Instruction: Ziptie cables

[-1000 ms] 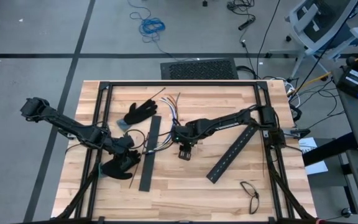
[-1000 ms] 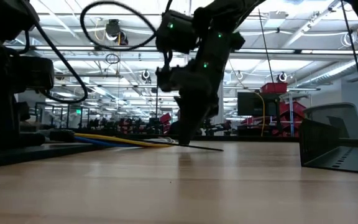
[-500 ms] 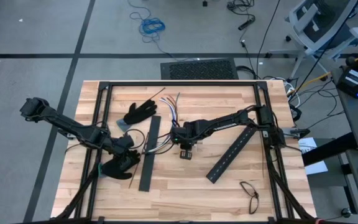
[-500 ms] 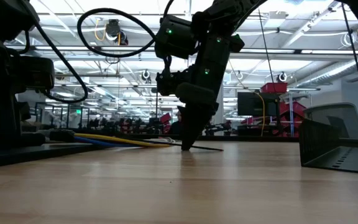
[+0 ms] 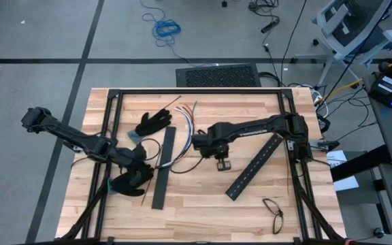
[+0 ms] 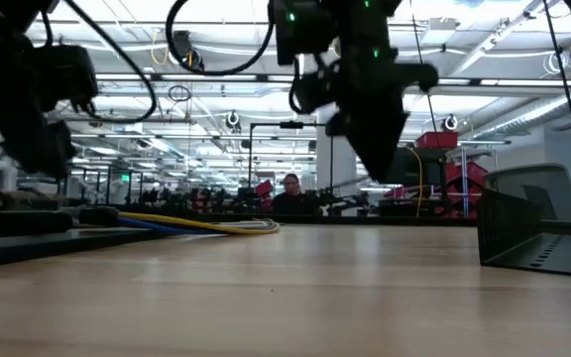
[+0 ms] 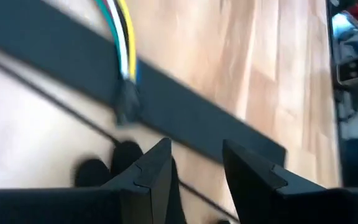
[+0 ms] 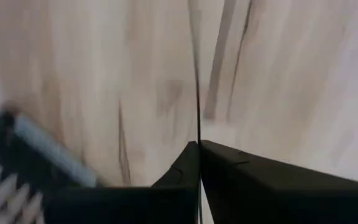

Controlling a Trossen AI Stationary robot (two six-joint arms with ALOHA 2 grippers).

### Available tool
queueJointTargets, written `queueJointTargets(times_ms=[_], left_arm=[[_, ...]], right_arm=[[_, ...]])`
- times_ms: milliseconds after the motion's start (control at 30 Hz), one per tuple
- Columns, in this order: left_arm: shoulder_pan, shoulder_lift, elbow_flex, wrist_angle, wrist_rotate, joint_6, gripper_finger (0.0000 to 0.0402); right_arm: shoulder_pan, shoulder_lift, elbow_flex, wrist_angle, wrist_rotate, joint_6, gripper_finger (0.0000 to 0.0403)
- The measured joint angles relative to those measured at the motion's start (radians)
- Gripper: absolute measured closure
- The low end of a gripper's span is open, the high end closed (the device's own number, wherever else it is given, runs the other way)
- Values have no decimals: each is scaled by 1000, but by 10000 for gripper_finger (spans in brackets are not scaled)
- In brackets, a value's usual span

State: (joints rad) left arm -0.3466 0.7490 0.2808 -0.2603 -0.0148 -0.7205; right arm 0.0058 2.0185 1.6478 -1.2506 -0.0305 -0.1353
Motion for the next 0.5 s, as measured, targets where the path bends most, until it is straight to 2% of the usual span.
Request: queueJointTargets(times_ms=[133, 300, 400, 500], left_arm=[[0, -6, 16, 0, -128, 88, 261], [5, -5, 18, -5, -222, 148, 261], [37, -1, 18, -7, -217, 165, 261], [76, 0, 18, -13, -100, 130, 261]], right_arm=[[0, 4, 163, -176, 3, -139, 402], [-1, 25, 320, -324, 12, -239, 403], [-1, 39, 375, -318, 49, -245, 403], [-4, 43, 392, -298, 59, -245, 403]])
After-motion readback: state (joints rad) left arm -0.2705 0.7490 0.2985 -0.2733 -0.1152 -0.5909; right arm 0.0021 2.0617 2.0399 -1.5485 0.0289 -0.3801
